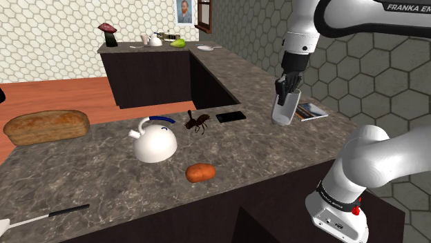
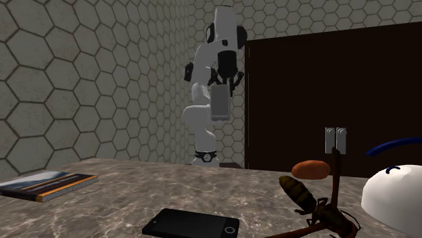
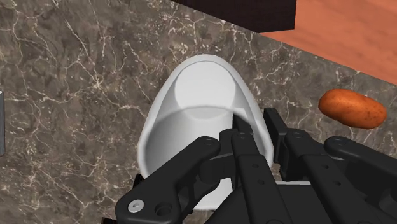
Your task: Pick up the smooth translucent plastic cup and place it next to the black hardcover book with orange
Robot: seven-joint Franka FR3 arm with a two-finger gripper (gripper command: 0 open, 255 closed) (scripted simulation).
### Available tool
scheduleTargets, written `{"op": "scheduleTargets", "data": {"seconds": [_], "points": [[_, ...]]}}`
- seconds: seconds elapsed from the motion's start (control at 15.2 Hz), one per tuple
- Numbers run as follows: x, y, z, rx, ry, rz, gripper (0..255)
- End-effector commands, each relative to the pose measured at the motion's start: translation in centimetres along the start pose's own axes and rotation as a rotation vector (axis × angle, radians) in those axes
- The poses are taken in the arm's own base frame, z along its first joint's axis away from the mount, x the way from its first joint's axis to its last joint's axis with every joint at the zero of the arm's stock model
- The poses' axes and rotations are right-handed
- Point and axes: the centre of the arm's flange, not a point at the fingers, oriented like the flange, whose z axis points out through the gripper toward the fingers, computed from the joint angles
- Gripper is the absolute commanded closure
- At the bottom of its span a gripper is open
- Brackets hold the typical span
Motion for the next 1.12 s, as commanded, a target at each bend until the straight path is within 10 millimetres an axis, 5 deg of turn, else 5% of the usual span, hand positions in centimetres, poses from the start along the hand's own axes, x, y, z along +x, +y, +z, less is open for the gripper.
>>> {"op": "scheduleTargets", "data": {"seconds": [0.0, 1.06], "points": [[-0.3, 2.4, -0.2, 0.0, 0.0, -0.001, 255], [-2.4, 23.4, -1.2, 0.0, 0.0, -0.001, 255]]}}
